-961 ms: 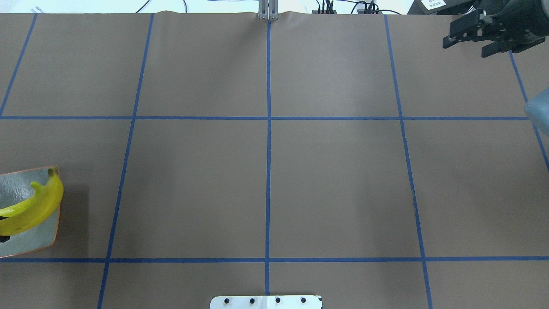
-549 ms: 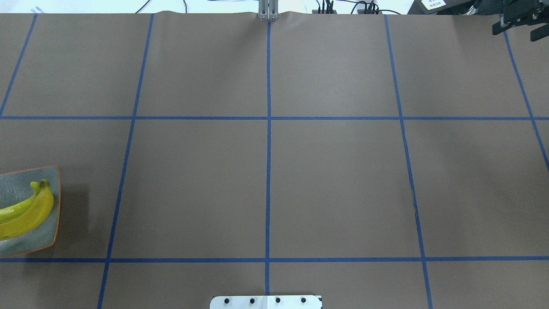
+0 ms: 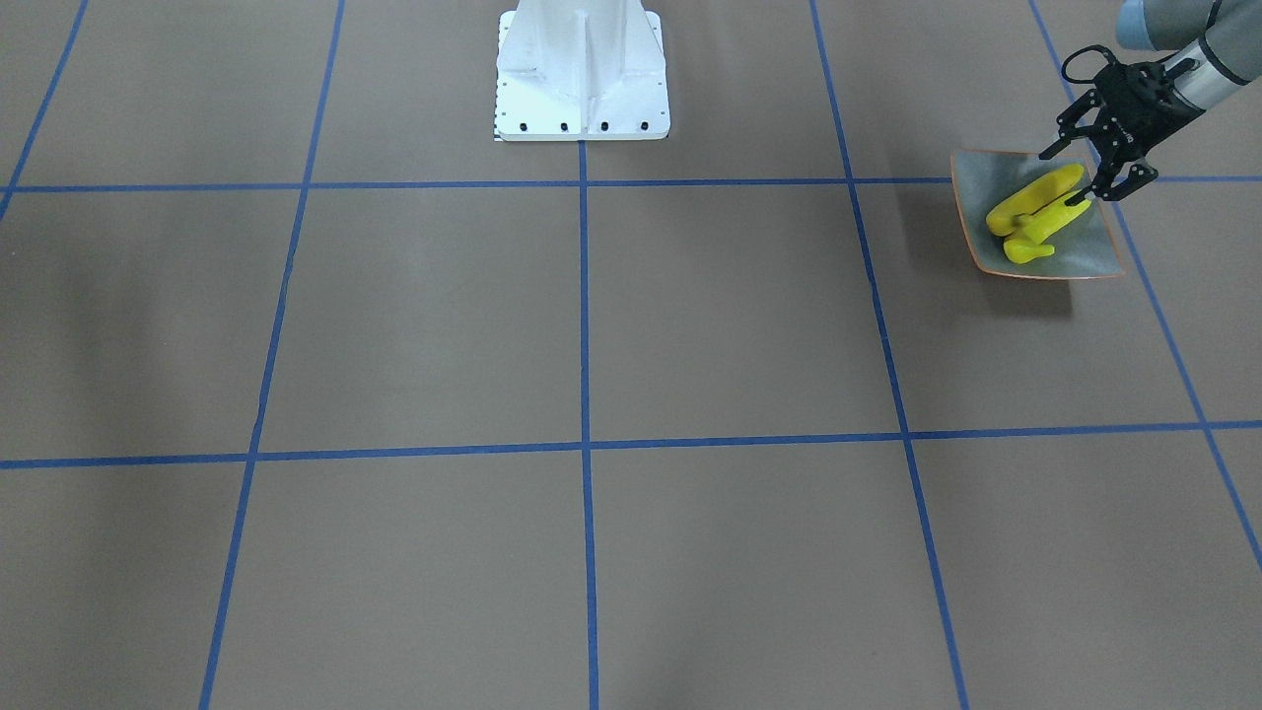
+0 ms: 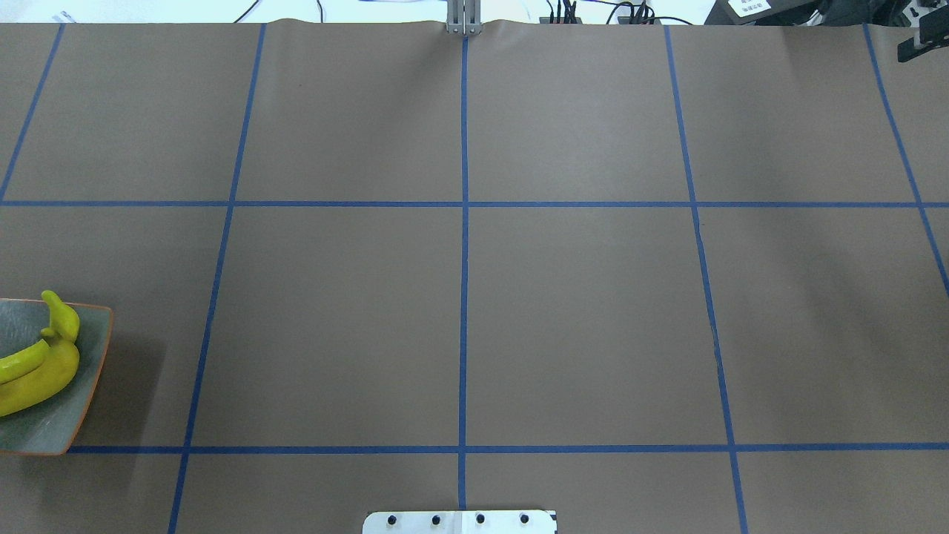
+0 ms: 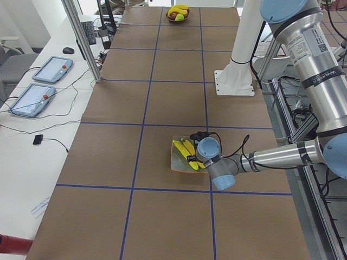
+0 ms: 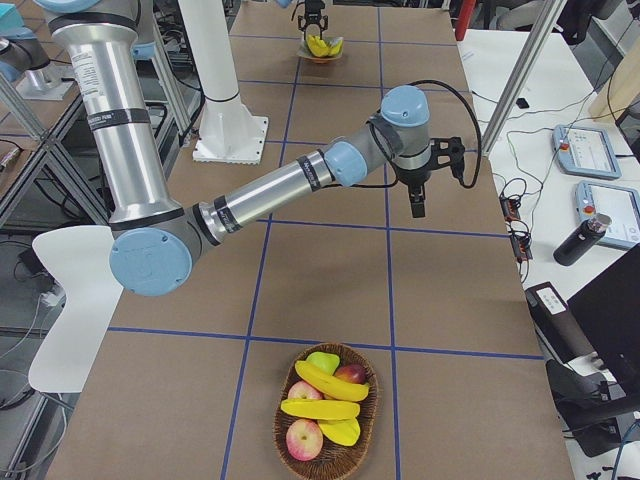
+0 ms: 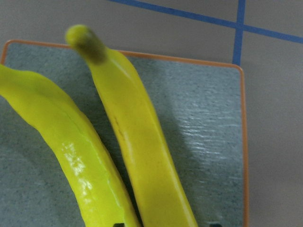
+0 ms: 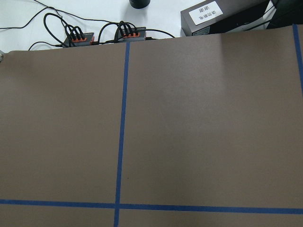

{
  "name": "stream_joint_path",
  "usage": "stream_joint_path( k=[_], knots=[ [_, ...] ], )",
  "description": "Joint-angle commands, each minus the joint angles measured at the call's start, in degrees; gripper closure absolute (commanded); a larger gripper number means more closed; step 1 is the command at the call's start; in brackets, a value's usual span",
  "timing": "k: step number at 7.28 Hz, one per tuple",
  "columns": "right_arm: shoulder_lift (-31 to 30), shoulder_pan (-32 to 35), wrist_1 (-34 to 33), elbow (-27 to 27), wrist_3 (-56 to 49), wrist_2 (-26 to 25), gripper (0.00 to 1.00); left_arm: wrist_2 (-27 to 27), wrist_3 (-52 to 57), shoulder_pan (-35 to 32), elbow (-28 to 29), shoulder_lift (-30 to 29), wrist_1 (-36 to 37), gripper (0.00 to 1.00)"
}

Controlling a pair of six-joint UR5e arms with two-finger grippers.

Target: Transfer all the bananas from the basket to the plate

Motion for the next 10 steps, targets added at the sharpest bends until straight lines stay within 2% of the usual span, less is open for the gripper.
stream_joint_path(
  k=[1, 3, 5, 7, 9, 10],
  knots=[
    [-1.07, 1.79, 0.00, -1.60, -4.71, 0.38, 0.00, -3.42, -0.68, -3.42, -0.18, -1.66, 1.08, 0.00],
    [-3.79, 6.18, 0.09, -5.72, -17.06, 1.26, 0.00, -8.96, -12.92, -7.91, -0.45, -7.36, 1.44, 0.00],
    [-9.40, 9.26, 0.61, -9.42, -30.69, 1.18, 0.00, -8.81, -21.12, -7.93, -0.36, -13.60, 1.53, 0.00],
    [-15.38, 11.11, 1.05, -12.50, -39.32, 0.83, 0.00, -8.72, -22.74, -7.84, -0.10, -15.65, 1.62, 0.00],
    [-17.77, 12.00, 3.58, -18.11, -41.22, 0.74, 0.02, -8.81, -22.75, -7.84, -0.10, -16.35, 1.62, 0.00],
    [-17.95, 12.09, 6.56, -21.18, -36.87, 0.91, 0.04, -8.81, -22.75, -7.84, -0.10, -16.44, 1.62, 0.00]
  ],
)
